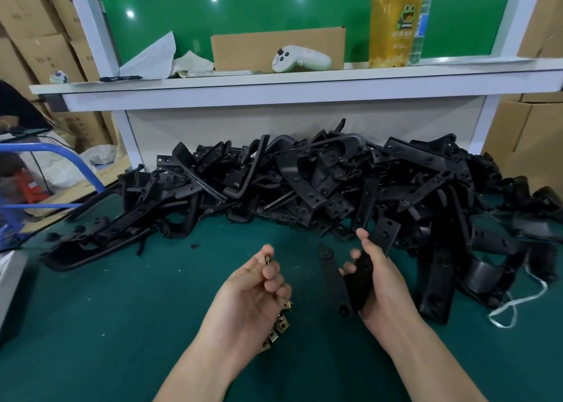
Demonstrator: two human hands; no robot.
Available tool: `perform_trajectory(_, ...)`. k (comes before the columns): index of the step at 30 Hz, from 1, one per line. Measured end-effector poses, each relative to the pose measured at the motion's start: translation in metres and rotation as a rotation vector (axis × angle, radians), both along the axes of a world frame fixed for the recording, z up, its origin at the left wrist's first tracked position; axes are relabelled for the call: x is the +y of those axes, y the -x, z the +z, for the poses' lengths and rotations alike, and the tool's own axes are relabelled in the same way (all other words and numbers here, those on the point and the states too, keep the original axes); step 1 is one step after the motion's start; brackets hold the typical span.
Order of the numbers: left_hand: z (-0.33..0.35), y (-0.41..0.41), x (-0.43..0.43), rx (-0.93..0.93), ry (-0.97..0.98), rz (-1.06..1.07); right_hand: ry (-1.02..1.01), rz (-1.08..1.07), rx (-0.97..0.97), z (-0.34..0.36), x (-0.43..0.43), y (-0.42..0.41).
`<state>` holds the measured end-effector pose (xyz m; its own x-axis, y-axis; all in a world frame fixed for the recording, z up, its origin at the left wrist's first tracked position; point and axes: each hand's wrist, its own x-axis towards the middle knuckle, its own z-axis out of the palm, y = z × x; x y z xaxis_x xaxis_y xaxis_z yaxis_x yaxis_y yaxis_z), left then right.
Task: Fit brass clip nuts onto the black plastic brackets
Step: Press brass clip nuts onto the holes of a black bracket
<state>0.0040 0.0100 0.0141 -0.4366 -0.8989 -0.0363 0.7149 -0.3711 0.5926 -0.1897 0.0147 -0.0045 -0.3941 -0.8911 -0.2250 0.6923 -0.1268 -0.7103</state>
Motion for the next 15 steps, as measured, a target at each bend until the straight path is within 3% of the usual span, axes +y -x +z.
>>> perform_trajectory(8, 0.0015, 0.0001, 0.0017, -0.051, 0.040, -0.021, 0.010, 0.007, -0.006, 0.0011, 0.0025, -0.0002)
perform_trajectory(15, -0.0013, 0.0038, 0.0027, -0.330, 0.203, 0.136, 0.021, 0.012, -0.008, 0.0016, 0.0046, -0.0007)
